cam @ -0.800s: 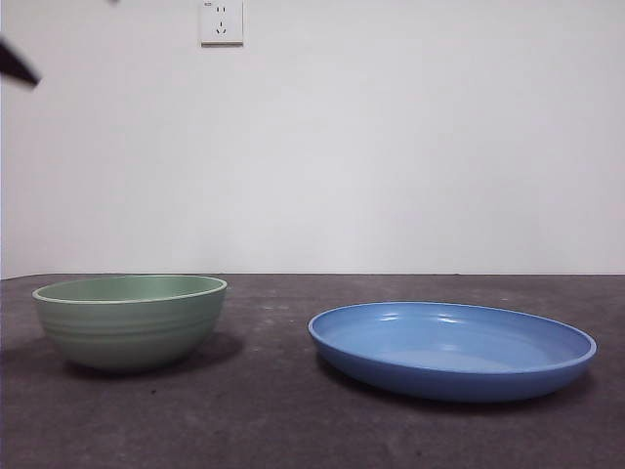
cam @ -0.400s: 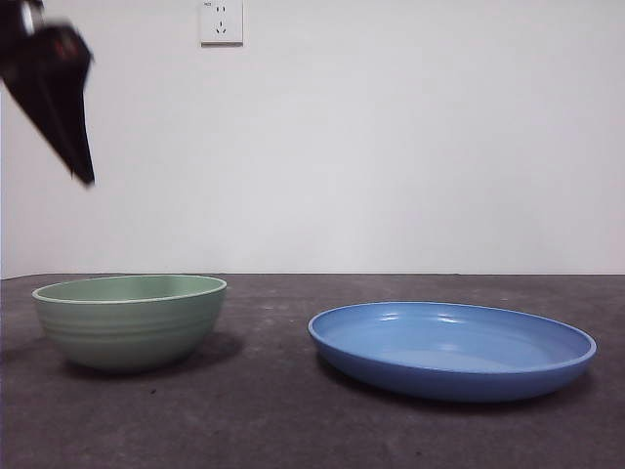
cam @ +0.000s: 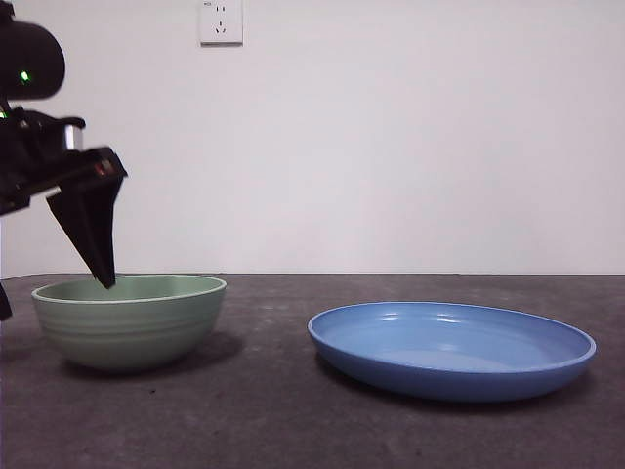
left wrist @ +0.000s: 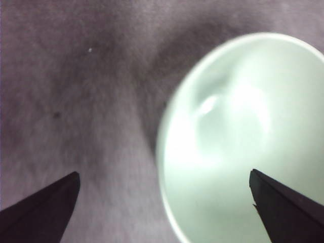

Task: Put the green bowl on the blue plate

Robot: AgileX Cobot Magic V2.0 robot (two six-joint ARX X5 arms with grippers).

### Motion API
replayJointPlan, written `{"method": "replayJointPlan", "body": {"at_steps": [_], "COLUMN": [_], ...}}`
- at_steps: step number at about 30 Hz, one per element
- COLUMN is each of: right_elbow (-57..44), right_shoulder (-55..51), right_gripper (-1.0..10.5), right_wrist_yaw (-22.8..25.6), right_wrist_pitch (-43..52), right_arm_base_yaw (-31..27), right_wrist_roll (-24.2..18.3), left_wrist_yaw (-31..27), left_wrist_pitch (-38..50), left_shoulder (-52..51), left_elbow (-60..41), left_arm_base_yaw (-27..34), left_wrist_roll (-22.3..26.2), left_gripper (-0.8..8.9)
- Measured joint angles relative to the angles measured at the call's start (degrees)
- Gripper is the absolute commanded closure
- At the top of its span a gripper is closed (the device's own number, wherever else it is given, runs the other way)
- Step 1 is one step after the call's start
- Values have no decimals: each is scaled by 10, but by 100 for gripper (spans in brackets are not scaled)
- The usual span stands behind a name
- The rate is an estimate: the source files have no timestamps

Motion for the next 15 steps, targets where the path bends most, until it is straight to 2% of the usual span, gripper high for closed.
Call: {"method": "replayJointPlan", "body": {"at_steps": [4,8,12,15], "right_elbow": [0,0,0,0], "right_shoulder": [0,0,0,0], "right_gripper": [335,335,335,335], "right_wrist_yaw": [0,0,0,0], "right_wrist_pitch": [0,0,0,0], "right_arm_base_yaw": [0,0,0,0], "right_wrist_roll": [0,0,0,0], "left_wrist_yaw": [0,0,0,0], "left_wrist_pitch": [7,8,15,16], "left_shoulder": [14,30,32,32], "left_elbow": [0,0,0,0], "left_arm_base_yaw": [0,0,-1,-1], "left_wrist_roll": [0,0,0,0], "left_gripper": [319,330,533,615]}}
